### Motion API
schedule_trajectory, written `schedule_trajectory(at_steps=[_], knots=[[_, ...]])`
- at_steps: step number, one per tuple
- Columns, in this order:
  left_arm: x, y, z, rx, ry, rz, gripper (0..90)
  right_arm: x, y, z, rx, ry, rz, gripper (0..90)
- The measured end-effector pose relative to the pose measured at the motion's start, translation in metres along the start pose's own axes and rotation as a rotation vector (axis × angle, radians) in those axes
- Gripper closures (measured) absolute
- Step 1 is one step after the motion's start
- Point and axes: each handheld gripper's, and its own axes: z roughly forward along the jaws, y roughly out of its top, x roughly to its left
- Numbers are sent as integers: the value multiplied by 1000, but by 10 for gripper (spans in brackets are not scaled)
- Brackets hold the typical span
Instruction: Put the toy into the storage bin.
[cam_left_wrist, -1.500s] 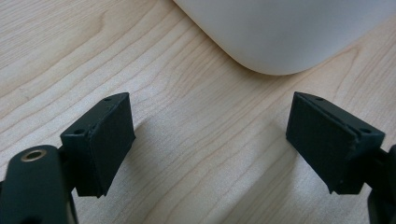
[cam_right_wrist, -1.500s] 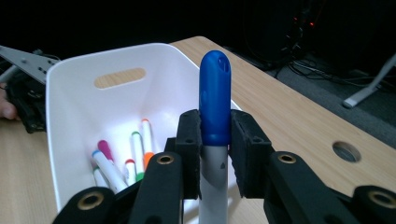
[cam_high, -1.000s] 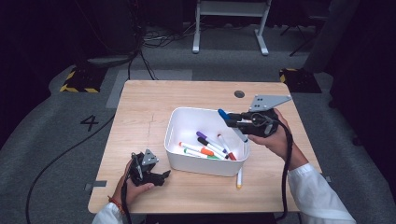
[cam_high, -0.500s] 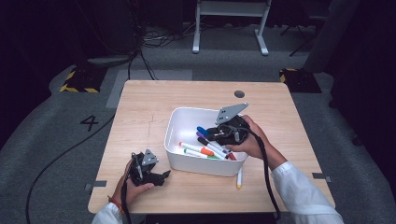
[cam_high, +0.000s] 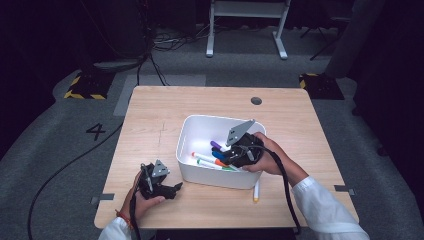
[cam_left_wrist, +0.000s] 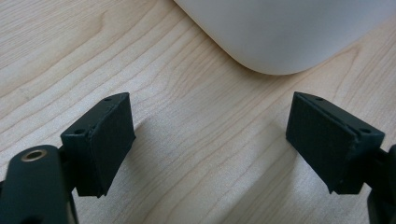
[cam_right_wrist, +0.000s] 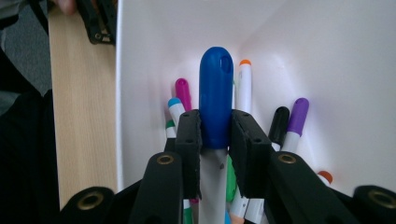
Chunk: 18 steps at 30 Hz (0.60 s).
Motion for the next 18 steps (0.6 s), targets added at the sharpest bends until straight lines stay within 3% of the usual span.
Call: schedule_trajectory(at_steps=[3, 10, 18], knots=[[0, 0, 0, 0, 1, 0, 154, 5, 1, 2, 39, 24, -5, 743], [0, 0, 0, 0, 0, 0, 154, 11, 4, 7, 62, 50, -35, 742], [0, 0, 0, 0, 3, 0, 154, 11, 5, 7, 58, 13, -17, 654]])
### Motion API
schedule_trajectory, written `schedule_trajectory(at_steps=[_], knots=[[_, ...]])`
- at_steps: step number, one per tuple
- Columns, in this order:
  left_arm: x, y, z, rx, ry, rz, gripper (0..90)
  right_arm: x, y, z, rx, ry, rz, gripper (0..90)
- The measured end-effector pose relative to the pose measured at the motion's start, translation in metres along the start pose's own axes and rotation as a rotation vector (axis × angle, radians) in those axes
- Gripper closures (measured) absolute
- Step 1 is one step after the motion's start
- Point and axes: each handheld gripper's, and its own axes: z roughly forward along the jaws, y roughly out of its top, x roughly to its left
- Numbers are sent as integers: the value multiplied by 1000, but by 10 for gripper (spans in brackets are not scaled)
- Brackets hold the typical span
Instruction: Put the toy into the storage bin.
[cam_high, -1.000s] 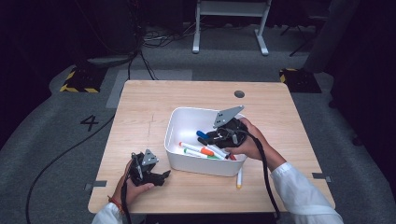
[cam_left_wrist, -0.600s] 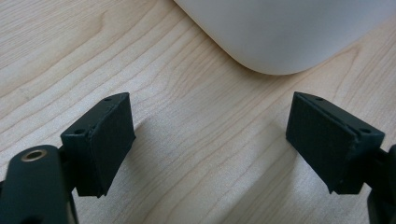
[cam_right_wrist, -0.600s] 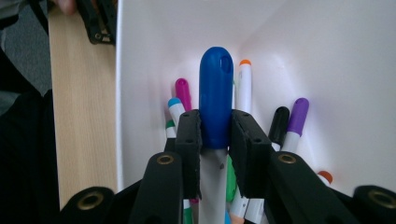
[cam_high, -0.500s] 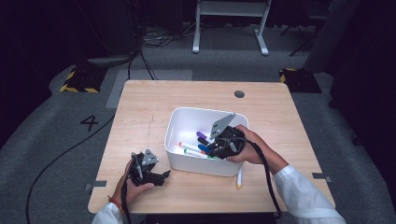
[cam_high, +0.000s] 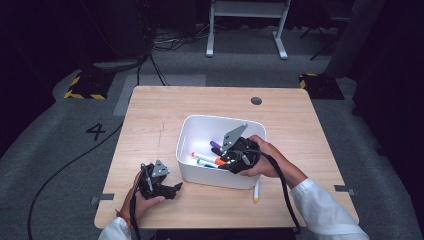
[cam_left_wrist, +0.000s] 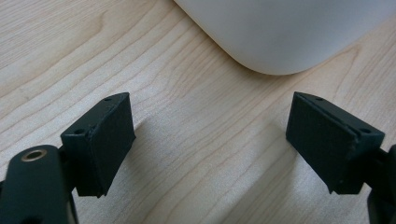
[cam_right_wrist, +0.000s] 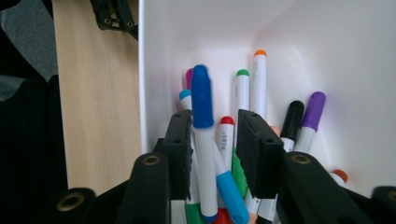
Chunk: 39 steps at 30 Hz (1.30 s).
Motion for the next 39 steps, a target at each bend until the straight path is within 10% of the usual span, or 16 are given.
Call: schedule_trajectory(at_steps=[14, 25, 32, 39], knots=[[0, 0, 0, 0, 0, -1, 154, -2, -26, -51, -254, -216, 92, 404], [0, 0, 0, -1, 0, 0, 153, 7, -97, -93, -393, -372, 223, 282], [0, 0, 0, -1, -1, -1, 153, 17, -139, -90, -377, -420, 264, 262], [0, 0, 0, 0, 7, -3, 153, 30, -175, -49, -335, -359, 330, 227]])
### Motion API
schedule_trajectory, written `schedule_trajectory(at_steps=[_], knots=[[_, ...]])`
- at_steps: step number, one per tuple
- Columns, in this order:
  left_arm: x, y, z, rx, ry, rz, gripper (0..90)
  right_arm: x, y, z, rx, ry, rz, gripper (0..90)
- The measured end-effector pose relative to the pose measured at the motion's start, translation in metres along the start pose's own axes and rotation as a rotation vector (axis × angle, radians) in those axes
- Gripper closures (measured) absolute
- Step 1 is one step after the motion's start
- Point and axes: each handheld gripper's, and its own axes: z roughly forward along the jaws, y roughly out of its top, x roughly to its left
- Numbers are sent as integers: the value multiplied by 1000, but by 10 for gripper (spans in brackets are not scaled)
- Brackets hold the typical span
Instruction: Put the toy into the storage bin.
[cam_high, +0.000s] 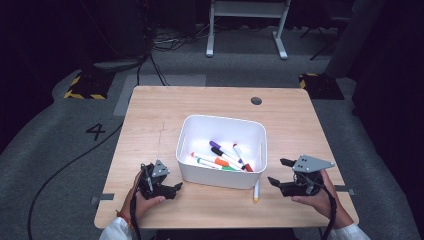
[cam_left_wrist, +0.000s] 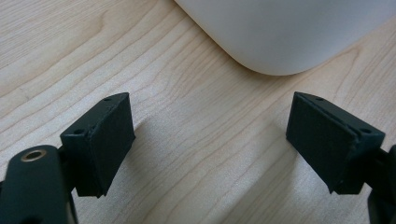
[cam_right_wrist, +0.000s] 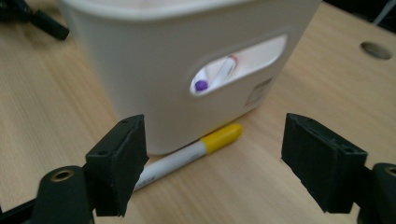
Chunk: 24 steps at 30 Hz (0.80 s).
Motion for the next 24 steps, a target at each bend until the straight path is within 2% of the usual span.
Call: schedule_trajectory(at_steps=[1, 4, 6, 9, 13, 24], knots=[[0, 0, 0, 0, 0, -1, 153, 5, -13, 10, 20, 13, 15, 226], [0, 0, 0, 1, 0, -1, 153, 10, -21, 18, 46, 8, 19, 225], [0, 0, 0, 0, 2, -1, 153, 18, -28, 27, 55, 25, 39, 220], [0, 0, 0, 0, -3, 1, 154, 25, -31, 34, 52, 33, 42, 216], [0, 0, 0, 0, -1, 1, 153, 32, -33, 43, 62, 22, 69, 211], [0, 0, 0, 1, -2, 0, 154, 44, -37, 63, 106, -24, 55, 205]])
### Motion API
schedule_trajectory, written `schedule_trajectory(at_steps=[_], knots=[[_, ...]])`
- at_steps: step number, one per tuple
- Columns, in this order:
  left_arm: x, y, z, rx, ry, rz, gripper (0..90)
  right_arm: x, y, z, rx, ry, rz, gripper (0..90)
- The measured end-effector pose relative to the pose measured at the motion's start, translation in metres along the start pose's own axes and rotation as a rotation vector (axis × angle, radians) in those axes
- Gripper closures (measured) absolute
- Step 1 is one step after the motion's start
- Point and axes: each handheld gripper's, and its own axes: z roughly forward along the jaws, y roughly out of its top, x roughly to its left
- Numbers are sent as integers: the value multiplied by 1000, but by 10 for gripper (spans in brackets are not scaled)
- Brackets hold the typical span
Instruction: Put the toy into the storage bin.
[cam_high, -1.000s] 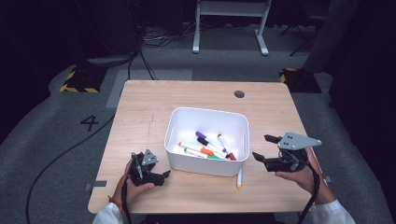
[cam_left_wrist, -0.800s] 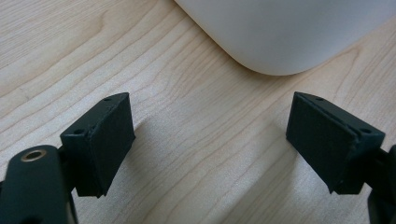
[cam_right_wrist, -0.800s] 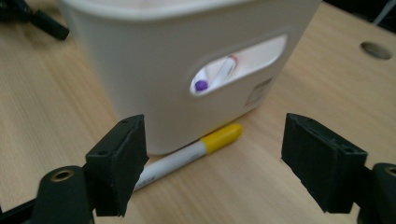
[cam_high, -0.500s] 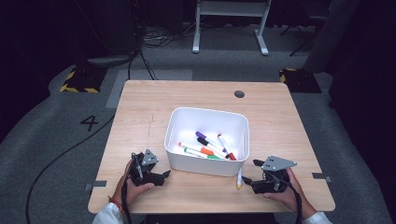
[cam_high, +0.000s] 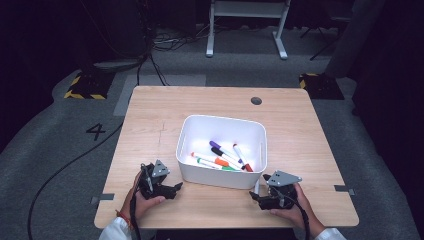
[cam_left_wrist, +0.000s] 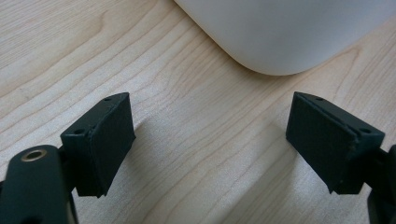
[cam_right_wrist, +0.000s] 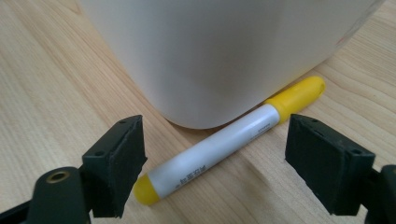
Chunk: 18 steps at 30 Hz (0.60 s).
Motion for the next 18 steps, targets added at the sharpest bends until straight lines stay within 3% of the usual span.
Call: schedule_trajectory(at_steps=[8, 11, 15, 18], knots=[[0, 0, 0, -1, -3, 0, 154, -12, -7, 4, 43, -30, 14, 215], [0, 0, 0, 0, 2, -1, 154, -23, -12, 1, 50, -37, 38, 222], [0, 0, 0, 0, 3, -1, 154, -41, -17, -6, 52, -82, 54, 235], [0, 0, 0, 0, 2, -2, 154, -55, -19, -9, 42, -91, 94, 241]])
